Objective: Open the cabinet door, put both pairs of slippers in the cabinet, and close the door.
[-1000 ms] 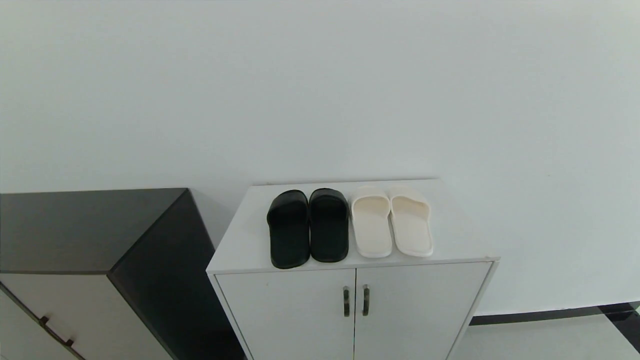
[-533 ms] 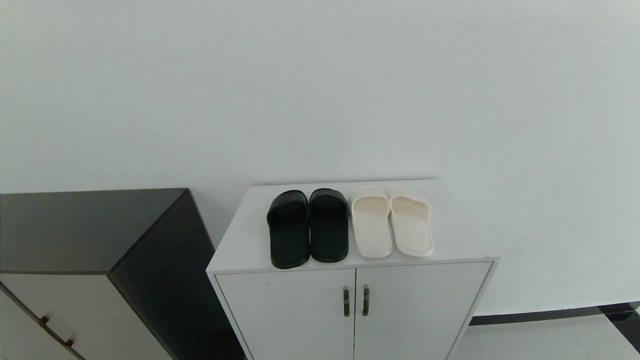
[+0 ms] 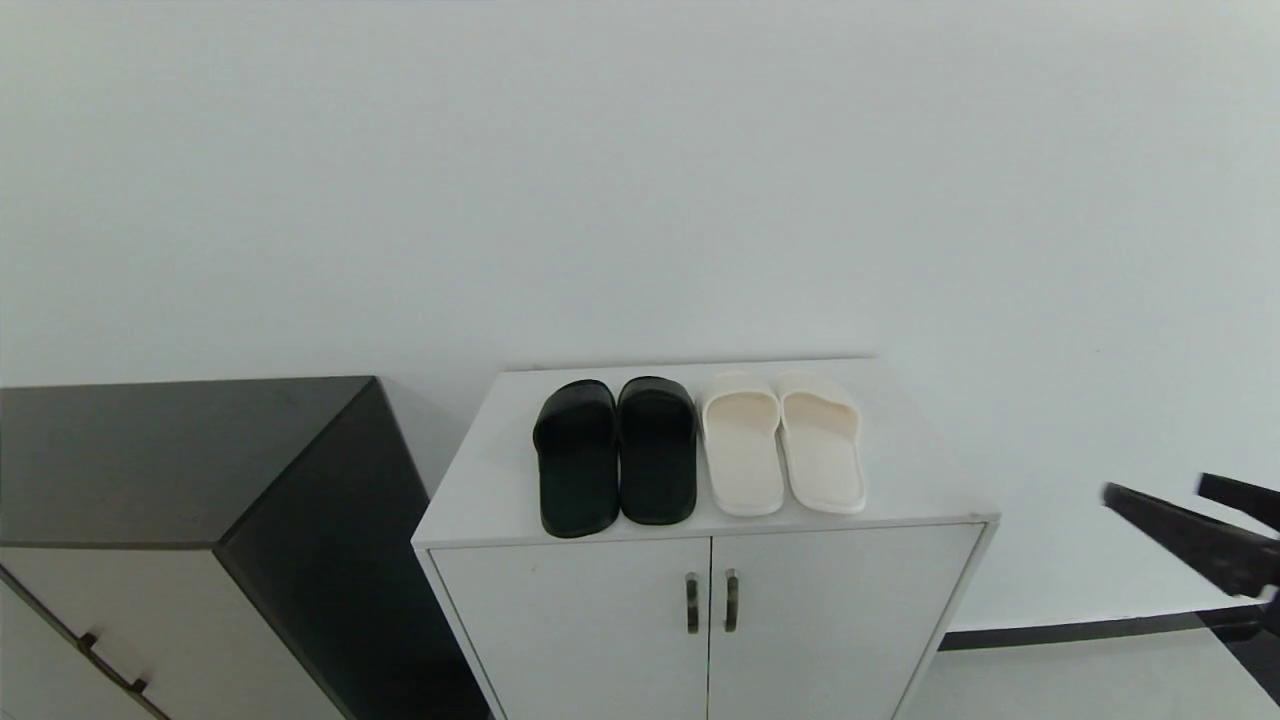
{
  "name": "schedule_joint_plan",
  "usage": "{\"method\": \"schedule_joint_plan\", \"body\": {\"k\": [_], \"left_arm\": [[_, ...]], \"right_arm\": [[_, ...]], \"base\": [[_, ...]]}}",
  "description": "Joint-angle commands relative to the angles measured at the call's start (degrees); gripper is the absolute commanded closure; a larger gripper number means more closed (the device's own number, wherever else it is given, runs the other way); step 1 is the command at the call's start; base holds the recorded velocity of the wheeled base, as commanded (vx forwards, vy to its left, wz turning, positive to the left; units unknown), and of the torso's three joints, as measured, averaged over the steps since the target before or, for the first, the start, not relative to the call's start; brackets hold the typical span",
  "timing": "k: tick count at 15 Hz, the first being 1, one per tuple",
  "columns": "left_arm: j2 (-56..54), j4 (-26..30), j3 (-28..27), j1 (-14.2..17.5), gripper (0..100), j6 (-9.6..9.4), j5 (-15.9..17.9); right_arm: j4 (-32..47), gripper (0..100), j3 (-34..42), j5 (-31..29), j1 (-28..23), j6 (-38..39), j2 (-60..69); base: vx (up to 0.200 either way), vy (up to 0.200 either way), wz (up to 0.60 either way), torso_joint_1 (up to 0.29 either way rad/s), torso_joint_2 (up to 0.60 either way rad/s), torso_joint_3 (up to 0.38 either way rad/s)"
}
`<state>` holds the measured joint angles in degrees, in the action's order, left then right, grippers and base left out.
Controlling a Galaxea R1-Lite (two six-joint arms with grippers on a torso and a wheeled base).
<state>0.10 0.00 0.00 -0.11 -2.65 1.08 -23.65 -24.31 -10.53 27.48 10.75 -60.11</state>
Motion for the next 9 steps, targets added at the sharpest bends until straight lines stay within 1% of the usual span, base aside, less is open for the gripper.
{"method": "schedule_joint_plan", "body": {"k": [1, 2, 5, 7, 9], "left_arm": [[0.1, 0.0, 0.0, 0.0, 100, 0.1, 0.0], [0.1, 0.0, 0.0, -0.1, 100, 0.1, 0.1], [0.1, 0.0, 0.0, -0.1, 100, 0.1, 0.1], [0.1, 0.0, 0.0, 0.0, 100, 0.01, 0.1], [0.1, 0.0, 0.0, 0.0, 100, 0.1, 0.1]], "right_arm": [[-4.7, 0, -10.0, -9.0, 11.7, 4.5, -20.2], [-4.7, 0, -14.5, -9.8, 11.7, 4.6, -25.0], [-5.3, 0, -21.4, -16.6, 13.5, 4.7, -35.5], [-7.6, 0, -26.5, -20.9, 13.7, 4.5, -42.5], [-9.9, 0, -30.7, -21.3, 13.4, 4.1, -47.6]], "base": [[0.0, 0.0, 0.0, 0.0, 0.0, 0.0], [0.0, 0.0, 0.0, 0.0, 0.0, 0.0], [0.0, 0.0, 0.0, 0.0, 0.0, 0.0], [0.0, 0.0, 0.0, 0.0, 0.0, 0.0], [0.0, 0.0, 0.0, 0.0, 0.0, 0.0]]}}
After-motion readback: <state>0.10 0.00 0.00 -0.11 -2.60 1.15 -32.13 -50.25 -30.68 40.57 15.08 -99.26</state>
